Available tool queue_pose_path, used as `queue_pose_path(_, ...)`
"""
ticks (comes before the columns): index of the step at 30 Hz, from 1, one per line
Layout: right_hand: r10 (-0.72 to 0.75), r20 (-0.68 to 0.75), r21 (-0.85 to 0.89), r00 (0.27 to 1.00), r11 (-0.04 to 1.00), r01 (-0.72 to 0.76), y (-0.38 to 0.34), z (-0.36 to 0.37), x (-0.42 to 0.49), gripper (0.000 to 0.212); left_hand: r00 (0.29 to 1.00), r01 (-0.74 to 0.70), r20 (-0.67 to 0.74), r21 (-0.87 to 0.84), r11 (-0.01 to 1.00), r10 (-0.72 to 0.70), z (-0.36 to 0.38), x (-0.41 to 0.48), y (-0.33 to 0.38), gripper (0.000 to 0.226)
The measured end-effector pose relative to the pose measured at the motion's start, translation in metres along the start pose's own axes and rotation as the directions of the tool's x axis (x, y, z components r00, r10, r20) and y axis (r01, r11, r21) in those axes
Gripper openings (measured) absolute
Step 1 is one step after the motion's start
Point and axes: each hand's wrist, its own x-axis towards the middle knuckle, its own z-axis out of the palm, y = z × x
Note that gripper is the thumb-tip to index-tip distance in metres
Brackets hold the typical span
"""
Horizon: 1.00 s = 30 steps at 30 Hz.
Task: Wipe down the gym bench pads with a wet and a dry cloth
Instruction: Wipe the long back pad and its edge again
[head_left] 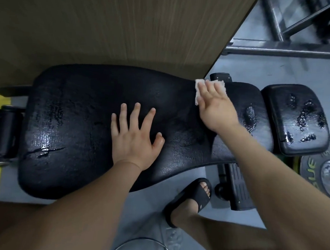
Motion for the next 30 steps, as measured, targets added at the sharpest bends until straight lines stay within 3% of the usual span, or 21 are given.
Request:
queue_pose_path(2, -0.02, -0.036, -0.019, 0.999, 1.0, 0.019, -0.03, -0.005, -0.008, 0.05, 1.0, -0.006, -0.005, -0.006, 1.0, 0.006, 0.0, 0.0, 0.0, 0.068)
queue_pose_path(4, -0.222, 0.011, -0.047, 0.975, 0.974, 0.222, -0.054, -0.009, -0.045, 0.054, 1.0, -0.008, -0.01, -0.015, 1.0, 0.008, -0.001, 0.0, 0.001, 0.067)
queue_pose_path(6, -0.408, 0.105, 0.0, 0.907, 0.912, 0.41, -0.063, -0.016, -0.096, 0.057, 1.0, -0.009, -0.012, -0.015, 1.0, 0.009, 0.0, 0.0, -0.001, 0.065)
queue_pose_path(10, -0.515, 0.07, 0.068, 0.855, 0.857, 0.511, -0.025, -0.014, -0.127, 0.053, 1.0, -0.01, -0.014, -0.012, 1.0, 0.01, 0.001, -0.003, -0.001, 0.062)
queue_pose_path(12, -0.454, 0.024, 0.047, 0.891, 0.891, 0.452, -0.007, -0.012, -0.099, 0.054, 1.0, -0.007, -0.016, -0.019, 1.0, 0.007, 0.002, -0.003, 0.0, 0.061)
queue_pose_path(14, -0.216, -0.015, 0.085, 0.976, 0.973, 0.216, -0.009, -0.014, -0.074, 0.051, 1.0, -0.005, -0.02, -0.026, 1.0, 0.005, 0.002, -0.003, 0.0, 0.06)
queue_pose_path(16, -0.037, -0.079, 0.136, 0.996, 0.99, 0.048, -0.037, -0.008, -0.084, 0.052, 1.0, -0.002, -0.022, -0.034, 0.999, 0.001, 0.002, -0.003, 0.0, 0.06)
queue_pose_path(17, -0.075, -0.085, 0.13, 0.994, 0.988, 0.085, -0.055, -0.004, -0.101, 0.055, 1.0, -0.001, -0.02, -0.035, 0.999, 0.001, 0.002, -0.003, 0.0, 0.059)
queue_pose_path(20, -0.394, 0.008, 0.15, 0.919, 0.909, 0.389, -0.086, 0.0, -0.165, 0.052, 1.0, -0.002, -0.021, -0.022, 1.0, 0.002, 0.003, -0.003, 0.001, 0.058)
queue_pose_path(22, -0.452, 0.024, 0.218, 0.892, 0.873, 0.437, -0.069, 0.002, -0.176, 0.051, 1.0, -0.004, -0.021, -0.022, 1.0, 0.003, 0.002, -0.004, 0.001, 0.058)
queue_pose_path(25, -0.363, 0.003, 0.147, 0.932, 0.922, 0.359, -0.032, 0.007, -0.151, 0.049, 1.0, 0.001, -0.024, -0.039, 0.999, -0.002, 0.003, -0.004, 0.001, 0.057)
queue_pose_path(28, -0.024, -0.124, 0.205, 0.992, 0.977, 0.049, -0.046, 0.006, -0.135, 0.047, 1.0, 0.008, -0.028, -0.047, 0.999, -0.01, 0.002, -0.003, 0.001, 0.057)
queue_pose_path(30, -0.053, -0.125, 0.221, 0.991, 0.972, 0.08, -0.077, 0.011, -0.159, 0.05, 1.0, 0.008, -0.023, -0.043, 0.999, -0.009, 0.001, -0.002, 0.003, 0.058)
